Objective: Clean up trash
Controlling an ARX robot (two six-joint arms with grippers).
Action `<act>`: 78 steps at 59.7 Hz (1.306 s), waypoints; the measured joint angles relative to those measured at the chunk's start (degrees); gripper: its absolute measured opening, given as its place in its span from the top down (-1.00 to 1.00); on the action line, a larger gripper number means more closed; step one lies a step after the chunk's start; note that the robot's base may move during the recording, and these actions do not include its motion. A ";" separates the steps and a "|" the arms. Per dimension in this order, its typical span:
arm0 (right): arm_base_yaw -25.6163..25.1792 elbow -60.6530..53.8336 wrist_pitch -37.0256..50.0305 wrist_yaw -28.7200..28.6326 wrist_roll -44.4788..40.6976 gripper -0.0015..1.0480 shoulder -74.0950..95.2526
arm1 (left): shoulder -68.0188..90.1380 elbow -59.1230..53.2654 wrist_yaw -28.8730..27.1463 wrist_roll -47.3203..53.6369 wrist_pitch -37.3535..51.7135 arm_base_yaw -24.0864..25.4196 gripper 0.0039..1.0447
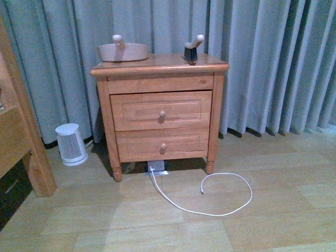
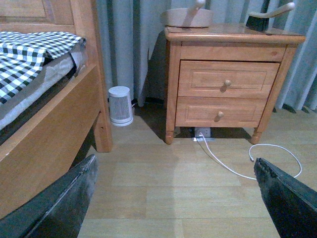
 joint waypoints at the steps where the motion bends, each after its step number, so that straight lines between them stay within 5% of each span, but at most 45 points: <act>1: 0.00 0.00 0.00 0.00 0.00 -0.86 0.00 | 0.00 0.00 0.00 0.00 0.00 0.00 -0.86; 78: 0.02 0.00 0.00 0.00 0.00 -0.86 0.00 | 0.00 0.00 -0.04 0.00 0.00 0.00 -0.86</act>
